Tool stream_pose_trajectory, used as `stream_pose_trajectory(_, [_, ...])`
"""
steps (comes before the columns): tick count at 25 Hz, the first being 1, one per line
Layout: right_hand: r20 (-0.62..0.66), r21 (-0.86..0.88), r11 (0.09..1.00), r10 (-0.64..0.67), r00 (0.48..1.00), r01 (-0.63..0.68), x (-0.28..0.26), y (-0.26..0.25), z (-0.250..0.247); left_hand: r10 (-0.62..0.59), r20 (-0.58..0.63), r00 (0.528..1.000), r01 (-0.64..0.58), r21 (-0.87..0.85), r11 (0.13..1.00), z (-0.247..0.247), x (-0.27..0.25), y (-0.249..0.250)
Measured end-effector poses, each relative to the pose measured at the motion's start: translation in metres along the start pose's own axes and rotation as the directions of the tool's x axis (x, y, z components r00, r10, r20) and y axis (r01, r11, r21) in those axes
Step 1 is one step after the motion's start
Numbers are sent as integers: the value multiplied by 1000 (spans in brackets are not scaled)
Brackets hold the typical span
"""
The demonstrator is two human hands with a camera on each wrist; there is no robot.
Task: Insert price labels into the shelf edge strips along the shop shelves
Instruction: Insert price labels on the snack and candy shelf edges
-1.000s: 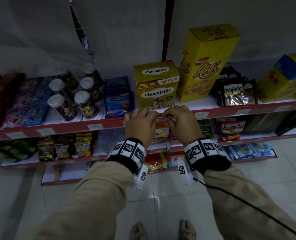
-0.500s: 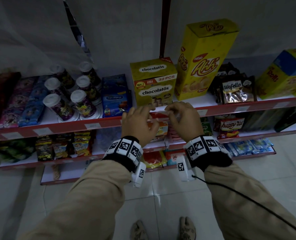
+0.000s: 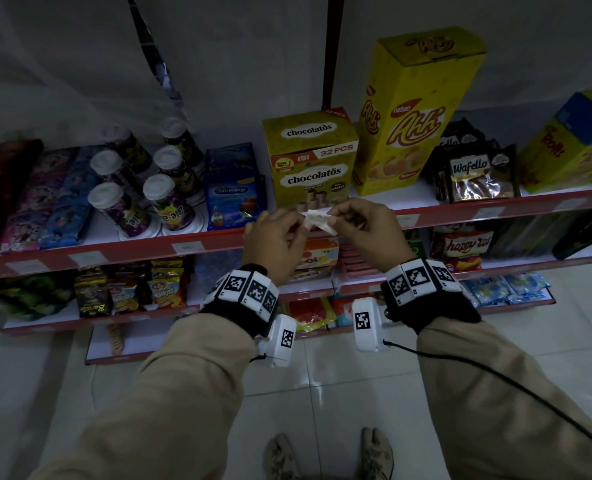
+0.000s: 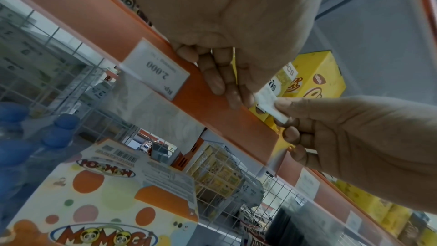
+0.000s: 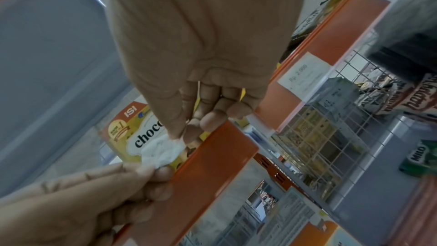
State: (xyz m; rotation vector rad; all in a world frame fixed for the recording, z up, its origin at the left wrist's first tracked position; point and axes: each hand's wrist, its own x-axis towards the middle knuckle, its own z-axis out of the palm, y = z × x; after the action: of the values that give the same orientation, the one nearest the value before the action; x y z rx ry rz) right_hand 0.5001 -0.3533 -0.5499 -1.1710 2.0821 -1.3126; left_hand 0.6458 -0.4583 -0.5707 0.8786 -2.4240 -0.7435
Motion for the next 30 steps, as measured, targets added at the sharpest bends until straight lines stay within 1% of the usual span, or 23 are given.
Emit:
stream_pose_trajectory(3, [-1, -8, 1000, -16, 1000, 16, 0, -2, -5, -29, 7, 1000, 29, -179, 983, -5, -2, 0])
stream_pose_trajectory(5, [45, -51, 998, -37, 998, 39, 1, -3, -6, -39, 16, 999, 42, -216, 976, -7, -2, 6])
stream_pose_trajectory(8, [123, -110, 990, -79, 989, 93, 1, -8, -5, -7, 7, 1000, 8, -139, 990, -8, 0, 10])
stream_pose_trajectory(11, [154, -186, 973, -106, 982, 134, 2, -12, -5, 15, -14, 1000, -16, -65, 998, -12, 1, 8])
stream_pose_trajectory(13, [143, -277, 941, -162, 976, 197, 3, -13, -6, 54, -25, 998, -53, 25, 998, -15, 1, 6])
stream_pose_trajectory(15, [119, -414, 869, -241, 963, 269, 3, -14, -5, 78, -14, 997, -76, 112, 991, -17, 1, 5])
stream_pose_trajectory(16, [104, -468, 835, -272, 957, 288, 3, -13, -5, 81, -9, 997, -79, 135, 988, -18, 1, 4])
stream_pose_trajectory(18, [59, -523, 802, -303, 951, 288, 2, -9, -5, 90, -6, 996, -88, 145, 985, -18, 0, 3])
stream_pose_trajectory(20, [35, -540, 793, -312, 950, 281, 1, -5, -4, 102, -3, 995, -100, 154, 983, -18, -2, 2])
stream_pose_trajectory(25, [65, -593, 755, -303, 951, 281, -3, 1, 2, 188, 31, 982, -189, 269, 944, -10, -2, 4])
stream_pose_trajectory(28, [81, -617, 736, -292, 953, 277, -7, 3, 3, 216, 15, 976, -209, 314, 926, -5, -2, 3])
stream_pose_trajectory(30, [114, -628, 728, -264, 958, 276, -9, 4, 2, 227, 7, 974, -217, 333, 918, -3, -3, 4])
